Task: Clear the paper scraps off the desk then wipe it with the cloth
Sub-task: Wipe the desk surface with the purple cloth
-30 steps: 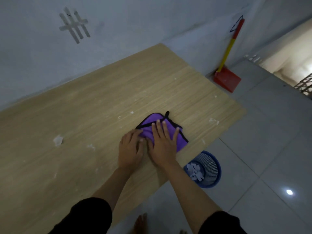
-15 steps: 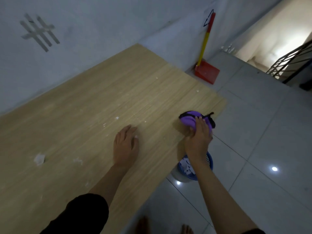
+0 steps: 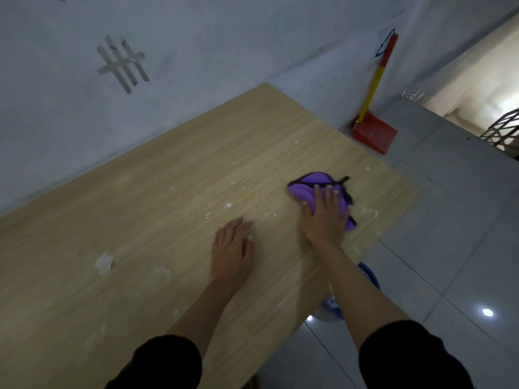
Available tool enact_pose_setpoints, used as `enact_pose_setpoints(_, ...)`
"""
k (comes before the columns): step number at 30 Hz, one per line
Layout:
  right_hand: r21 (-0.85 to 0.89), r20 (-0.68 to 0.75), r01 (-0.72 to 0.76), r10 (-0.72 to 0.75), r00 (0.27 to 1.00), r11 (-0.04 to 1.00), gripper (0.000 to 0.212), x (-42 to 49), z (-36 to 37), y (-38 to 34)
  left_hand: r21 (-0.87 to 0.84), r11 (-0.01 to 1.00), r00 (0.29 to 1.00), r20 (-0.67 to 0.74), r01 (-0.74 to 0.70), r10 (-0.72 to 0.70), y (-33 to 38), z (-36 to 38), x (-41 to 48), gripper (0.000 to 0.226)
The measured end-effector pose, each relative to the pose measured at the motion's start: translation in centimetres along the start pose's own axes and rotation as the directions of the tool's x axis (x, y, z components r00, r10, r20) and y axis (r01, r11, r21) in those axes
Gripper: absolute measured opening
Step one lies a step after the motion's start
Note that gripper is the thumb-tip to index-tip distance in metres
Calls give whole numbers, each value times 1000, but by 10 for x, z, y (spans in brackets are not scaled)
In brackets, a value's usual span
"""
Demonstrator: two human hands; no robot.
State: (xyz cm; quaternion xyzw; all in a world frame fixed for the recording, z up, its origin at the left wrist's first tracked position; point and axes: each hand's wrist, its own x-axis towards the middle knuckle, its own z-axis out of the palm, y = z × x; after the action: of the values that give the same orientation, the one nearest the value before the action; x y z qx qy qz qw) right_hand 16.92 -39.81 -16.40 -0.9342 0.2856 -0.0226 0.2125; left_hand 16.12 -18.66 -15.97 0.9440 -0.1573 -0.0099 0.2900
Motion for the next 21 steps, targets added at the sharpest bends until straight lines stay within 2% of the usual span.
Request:
enact_pose_setpoints(2, 43, -79, -188, 191, 978, 981, 56, -4, -11, 23, -6, 1000, 1000, 11, 0, 0, -2, -1, -2, 56)
enact_pose_setpoints(5, 116, -133, -397, 411, 902, 910, 55, -16, -24, 58, -9, 1000, 1000, 13, 6, -6, -6, -4, -5, 56)
enact_pose_setpoints(7, 231, -148, -488, 526, 837, 842, 53, -25, -32, 74, -7, 1000, 1000, 19, 13, -13, -8, -8, -8, 57)
enact_pose_setpoints(9, 309, -205, -496, 566, 798, 811, 51, -35, -36, 78, -12, 1000, 999, 25, 24, -24, -9, -13, -11, 61)
enact_pose_setpoints(11, 312, -319, -374, 467, 825, 873, 49, -48, -38, 64, -15, 999, 999, 30, 34, -33, -10, -18, -14, 64)
enact_pose_setpoints(13, 231, -371, -151, 231, 899, 961, 51, -63, -33, 40, -7, 999, 998, 36, 41, -41, -12, -20, -16, 66)
enact_pose_setpoints(15, 147, -291, 49, -4, 957, 988, 56, -80, -19, 13, 13, 999, 998, 56, 41, -42, -14, -20, -20, 68)
enact_pose_setpoints(17, 102, -139, 177, -162, 977, 979, 51, -95, -2, -5, 28, 999, 996, 83, 42, -44, -17, -20, -24, 70)
enact_pose_setpoints(19, 41, -16, 255, -255, 967, 966, 57, -104, 11, -6, 34, 998, 992, 114, 51, -55, -19, -21, -27, 70)
enact_pose_setpoints(21, 18, 14, 291, -291, 957, 957, 58, -106, 13, 9, 36, 997, 988, 138, 62, -66, -22, -23, -30, 58)
